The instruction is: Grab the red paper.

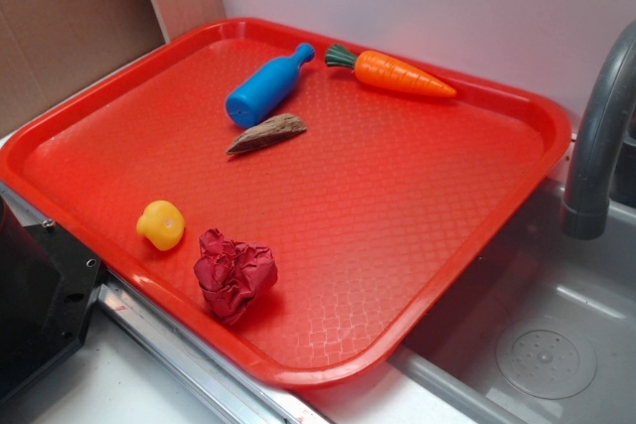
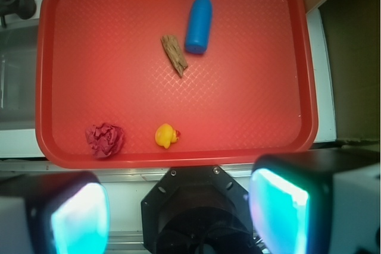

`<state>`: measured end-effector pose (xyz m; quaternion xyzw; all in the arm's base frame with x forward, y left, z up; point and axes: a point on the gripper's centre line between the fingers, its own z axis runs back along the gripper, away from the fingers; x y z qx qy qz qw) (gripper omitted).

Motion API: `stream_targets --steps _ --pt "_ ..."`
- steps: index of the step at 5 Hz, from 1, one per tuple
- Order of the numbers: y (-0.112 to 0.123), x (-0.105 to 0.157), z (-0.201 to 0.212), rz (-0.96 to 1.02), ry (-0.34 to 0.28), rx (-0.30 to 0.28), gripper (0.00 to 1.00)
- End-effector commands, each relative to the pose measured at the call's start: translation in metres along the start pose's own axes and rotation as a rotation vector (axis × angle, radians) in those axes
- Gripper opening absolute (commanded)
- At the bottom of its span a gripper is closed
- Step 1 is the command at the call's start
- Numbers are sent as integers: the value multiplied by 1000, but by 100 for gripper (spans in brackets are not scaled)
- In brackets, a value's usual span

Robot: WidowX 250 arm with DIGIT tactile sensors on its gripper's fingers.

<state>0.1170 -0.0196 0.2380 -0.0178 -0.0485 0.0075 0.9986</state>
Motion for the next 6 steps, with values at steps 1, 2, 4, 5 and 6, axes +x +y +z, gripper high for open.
stream_targets --steps 1,2,4,5,6 --pt "0 0 0 0 0 0 100" --pt "-31 3 -52 -104 66 1 100" --pt "-73 -2 -151 -271 92 -73 100" --pt "-88 -11 -176 -325 106 -146 100" --pt "-98 -16 -197 -372 89 -225 100"
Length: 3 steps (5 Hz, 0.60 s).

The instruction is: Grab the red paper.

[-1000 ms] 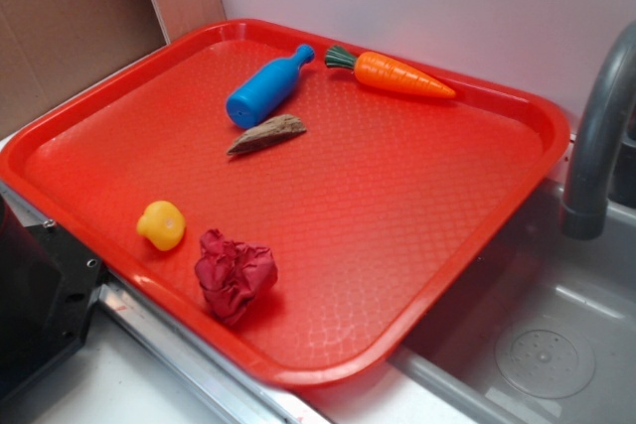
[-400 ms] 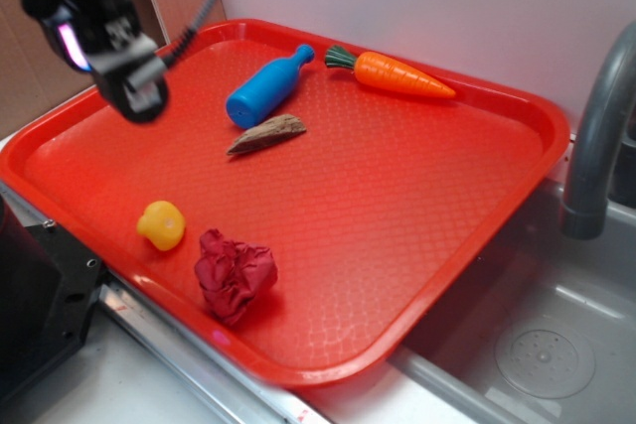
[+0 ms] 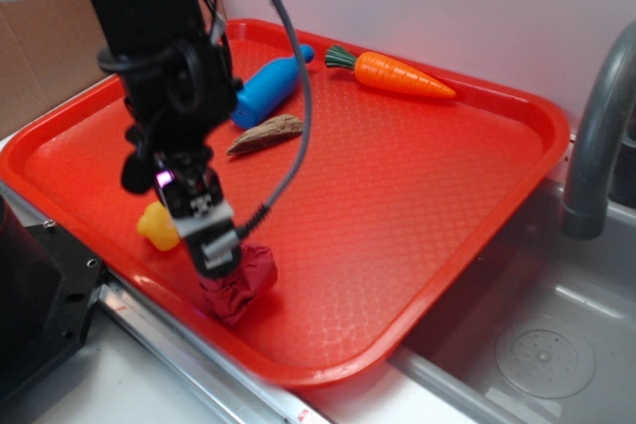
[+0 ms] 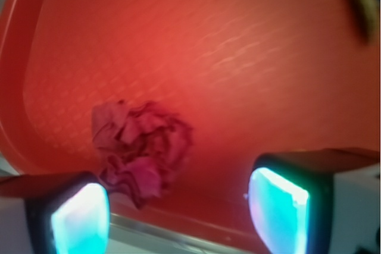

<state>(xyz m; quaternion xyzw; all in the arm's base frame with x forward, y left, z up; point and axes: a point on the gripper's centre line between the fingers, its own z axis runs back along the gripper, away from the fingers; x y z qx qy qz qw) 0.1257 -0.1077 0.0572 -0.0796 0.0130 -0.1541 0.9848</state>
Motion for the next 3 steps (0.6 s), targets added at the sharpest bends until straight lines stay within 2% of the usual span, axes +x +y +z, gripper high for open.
stream_targets --steps 1,2,3 --pt "-21 6 -36 -65 -50 -70 100" --pt "-22 3 -46 -28 -50 -66 0" --pt "-20 6 -42 -11 -37 -33 0"
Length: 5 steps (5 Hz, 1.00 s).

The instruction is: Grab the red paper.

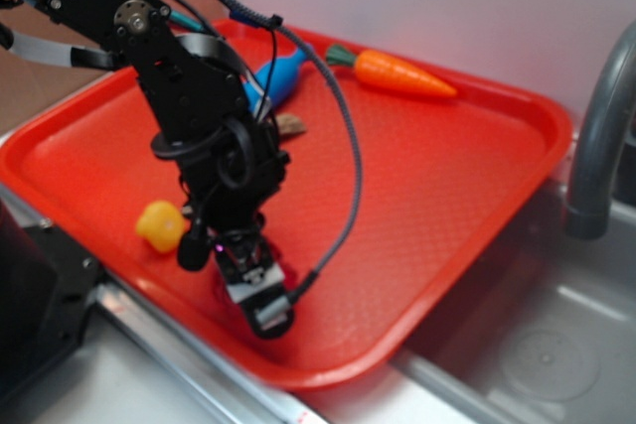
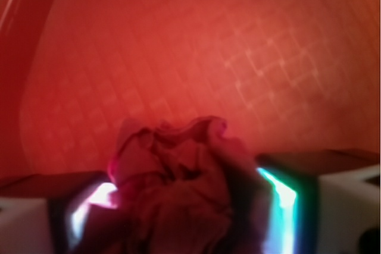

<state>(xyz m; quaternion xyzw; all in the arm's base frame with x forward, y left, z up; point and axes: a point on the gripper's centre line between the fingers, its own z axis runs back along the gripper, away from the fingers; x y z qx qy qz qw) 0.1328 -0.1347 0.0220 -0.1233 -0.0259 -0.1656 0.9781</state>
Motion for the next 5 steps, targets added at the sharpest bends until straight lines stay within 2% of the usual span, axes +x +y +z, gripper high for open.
stream_targets --steps 1,2,3,4,5 --pt "12 -7 44 84 61 79 0" --pt "46 -13 105 285 14 122 0" --pt "75 -15 168 505 -40 260 0" --pt "108 -5 227 475 -158 276 0" --pt "95 23 269 350 -195 257 0"
